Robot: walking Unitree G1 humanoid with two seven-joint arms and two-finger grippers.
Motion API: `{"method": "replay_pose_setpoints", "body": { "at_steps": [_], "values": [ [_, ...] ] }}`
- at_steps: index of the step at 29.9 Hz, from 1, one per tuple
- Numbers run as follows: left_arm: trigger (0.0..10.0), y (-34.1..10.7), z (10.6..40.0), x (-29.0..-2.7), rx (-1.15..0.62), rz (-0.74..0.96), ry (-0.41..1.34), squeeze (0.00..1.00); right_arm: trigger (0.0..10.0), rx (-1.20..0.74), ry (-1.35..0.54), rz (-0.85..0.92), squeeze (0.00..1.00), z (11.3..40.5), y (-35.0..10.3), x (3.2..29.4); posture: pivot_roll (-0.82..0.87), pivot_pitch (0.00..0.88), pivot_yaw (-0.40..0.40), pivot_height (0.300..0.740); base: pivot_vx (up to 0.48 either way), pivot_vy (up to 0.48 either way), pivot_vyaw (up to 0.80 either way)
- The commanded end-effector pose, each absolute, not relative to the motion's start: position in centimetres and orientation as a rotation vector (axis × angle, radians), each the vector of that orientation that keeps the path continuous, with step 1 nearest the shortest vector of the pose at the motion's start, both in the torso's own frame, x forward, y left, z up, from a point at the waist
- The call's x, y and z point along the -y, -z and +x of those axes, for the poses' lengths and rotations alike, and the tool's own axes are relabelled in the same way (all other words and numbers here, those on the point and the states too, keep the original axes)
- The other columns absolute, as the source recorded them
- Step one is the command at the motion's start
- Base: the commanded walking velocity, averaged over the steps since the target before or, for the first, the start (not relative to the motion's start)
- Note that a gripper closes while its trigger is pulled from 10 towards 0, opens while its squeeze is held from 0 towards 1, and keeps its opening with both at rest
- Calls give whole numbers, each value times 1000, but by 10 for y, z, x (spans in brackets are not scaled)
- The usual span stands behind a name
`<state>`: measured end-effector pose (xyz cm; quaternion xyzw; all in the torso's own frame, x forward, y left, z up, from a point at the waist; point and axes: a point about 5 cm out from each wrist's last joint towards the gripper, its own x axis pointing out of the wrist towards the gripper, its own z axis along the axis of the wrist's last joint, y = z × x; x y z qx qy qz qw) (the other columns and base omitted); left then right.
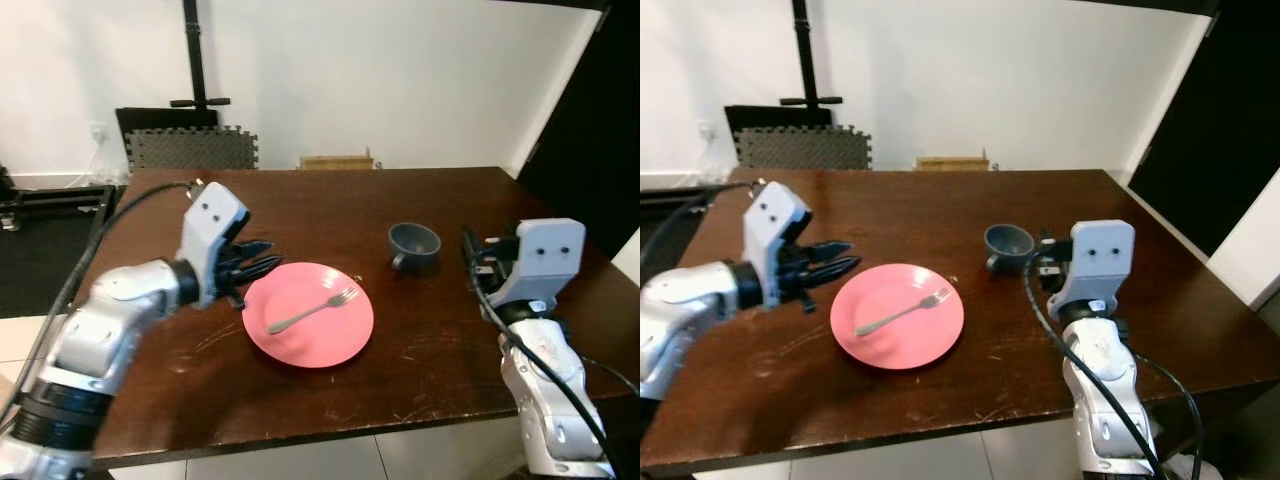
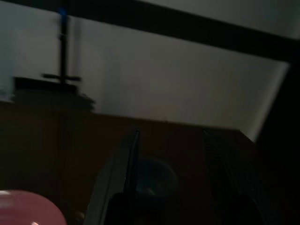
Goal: Setting the table
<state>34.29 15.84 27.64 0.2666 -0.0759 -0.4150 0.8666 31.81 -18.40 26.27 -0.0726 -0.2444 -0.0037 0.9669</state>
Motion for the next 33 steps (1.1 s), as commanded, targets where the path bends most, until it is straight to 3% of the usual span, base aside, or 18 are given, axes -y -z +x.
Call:
{"method": "replay_pose_setpoints", "body": {
  "at_steps": [1,2,6,15,16,17,18,19,25,26,27,33],
  "values": [
    [10000,-261,347,-151,122,675,947,0,10000,499,-16,-132,0,321,-265,182,89,128,-37,740,0,0,0],
    [10000,-258,349,-147,104,704,985,0,10000,498,-23,-106,0,324,-267,181,97,138,-39,740,0,0,0],
    [10000,-259,366,-113,-73,452,1189,0,10000,530,-59,-19,0,336,-289,170,94,198,-28,740,0,0,0],
    [10000,-271,390,-84,-156,428,1188,0,10000,577,-138,11,0,336,-304,144,63,258,21,740,0,0,0],
    [10000,-270,393,-83,-161,468,1161,133,10000,575,-138,13,0,335,-303,144,61,262,24,740,0,0,0],
    [10000,-268,395,-82,-169,500,1152,627,10000,572,-136,16,0,334,-302,144,63,265,26,740,0,0,0],
    [10000,-268,395,-82,-169,500,1152,627,10000,572,-136,16,0,334,-302,144,63,265,26,740,0,0,0],
    [10000,-264,395,-82,-187,535,1151,1000,10000,568,-132,20,0,334,-301,145,63,265,26,740,0,0,0],
    [10000,-252,398,-76,-229,604,1126,1000,10000,557,-115,21,0,333,-298,149,59,275,31,740,0,0,0],
    [10000,-250,399,-75,-234,618,1105,443,10000,556,-111,21,0,333,-298,150,57,276,30,740,0,0,0],
    [10000,-246,401,-73,-237,626,1075,0,10000,556,-108,21,0,333,-298,150,56,276,27,740,0,0,0],
    [10000,-239,404,-62,-174,600,978,0,10000,551,-114,23,0,333,-298,149,49,277,12,740,0,0,0]
  ]
}}
